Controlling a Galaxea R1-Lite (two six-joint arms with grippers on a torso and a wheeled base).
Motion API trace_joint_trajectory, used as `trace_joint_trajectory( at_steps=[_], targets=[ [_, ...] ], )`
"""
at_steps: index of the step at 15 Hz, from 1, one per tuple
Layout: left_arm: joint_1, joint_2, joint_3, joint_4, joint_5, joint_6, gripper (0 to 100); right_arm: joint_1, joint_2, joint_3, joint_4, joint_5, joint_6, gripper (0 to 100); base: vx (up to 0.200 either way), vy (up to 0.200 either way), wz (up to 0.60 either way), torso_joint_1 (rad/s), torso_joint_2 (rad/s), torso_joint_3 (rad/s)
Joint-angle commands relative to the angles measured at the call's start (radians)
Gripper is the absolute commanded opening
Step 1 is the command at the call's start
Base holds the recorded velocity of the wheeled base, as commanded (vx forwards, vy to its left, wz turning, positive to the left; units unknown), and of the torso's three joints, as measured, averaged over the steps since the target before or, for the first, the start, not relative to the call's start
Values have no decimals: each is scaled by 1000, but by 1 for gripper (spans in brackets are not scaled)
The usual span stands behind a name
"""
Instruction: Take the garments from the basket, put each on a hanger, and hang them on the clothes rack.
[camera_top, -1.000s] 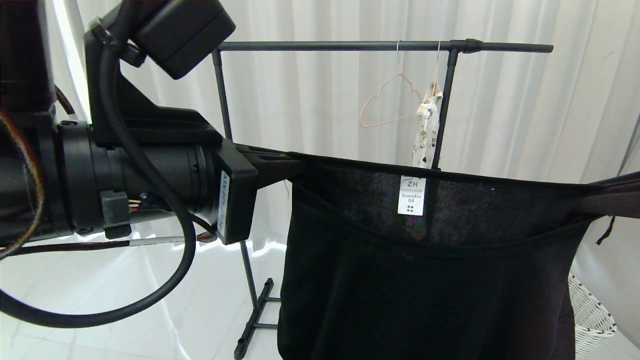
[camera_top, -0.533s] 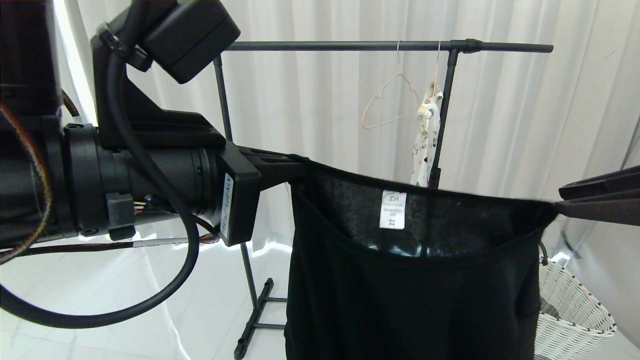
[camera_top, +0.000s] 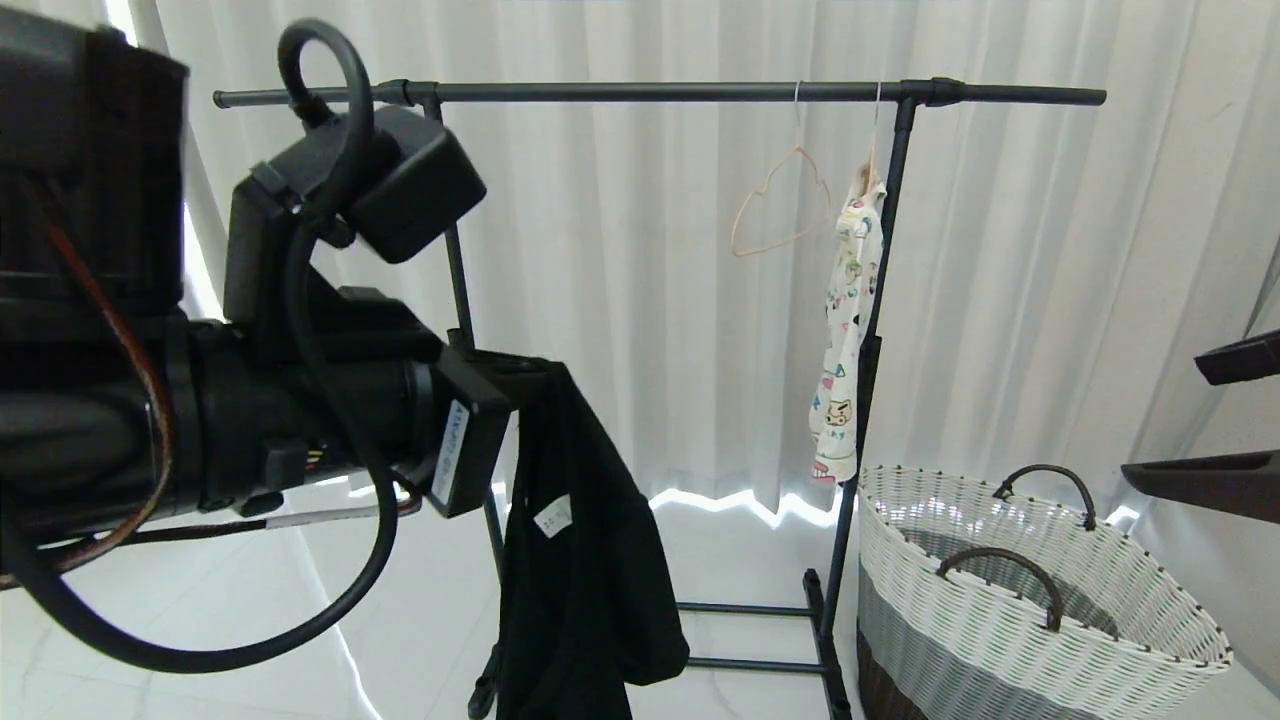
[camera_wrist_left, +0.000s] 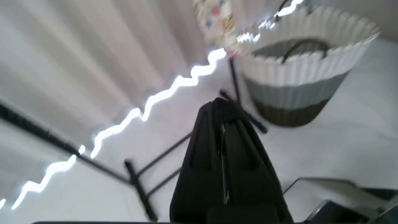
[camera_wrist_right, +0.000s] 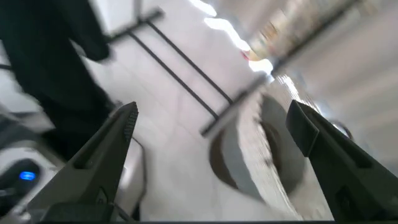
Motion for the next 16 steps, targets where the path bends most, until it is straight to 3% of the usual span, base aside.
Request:
trace_joint_trajectory(
  at_steps=[1, 3, 5, 9, 11, 16],
  targets=[
    [74, -80, 80, 42, 13, -1, 0, -117, 2, 62, 21, -42, -25, 100, 0, 0, 0, 0, 0, 0],
    [204, -166, 172, 62, 13, -1, 0, -202, -10, 158, -42, -72, -68, 100, 0, 0, 0, 0, 0, 0],
    [335, -229, 246, 62, 10, -1, 0, -249, -27, 295, -188, -136, -121, 100, 0, 0, 0, 0, 0, 0],
    [579, -290, 324, 61, 8, -5, 0, -361, -21, 506, -519, -136, -161, 100, 0, 0, 0, 0, 0, 0],
    [671, -292, 336, 61, 5, -7, 0, -375, -23, 533, -577, -130, -157, 100, 0, 0, 0, 0, 0, 0],
    [689, -292, 373, 56, -4, -5, 0, -389, -34, 536, -577, -128, -157, 100, 0, 0, 0, 0, 0, 0]
  ],
)
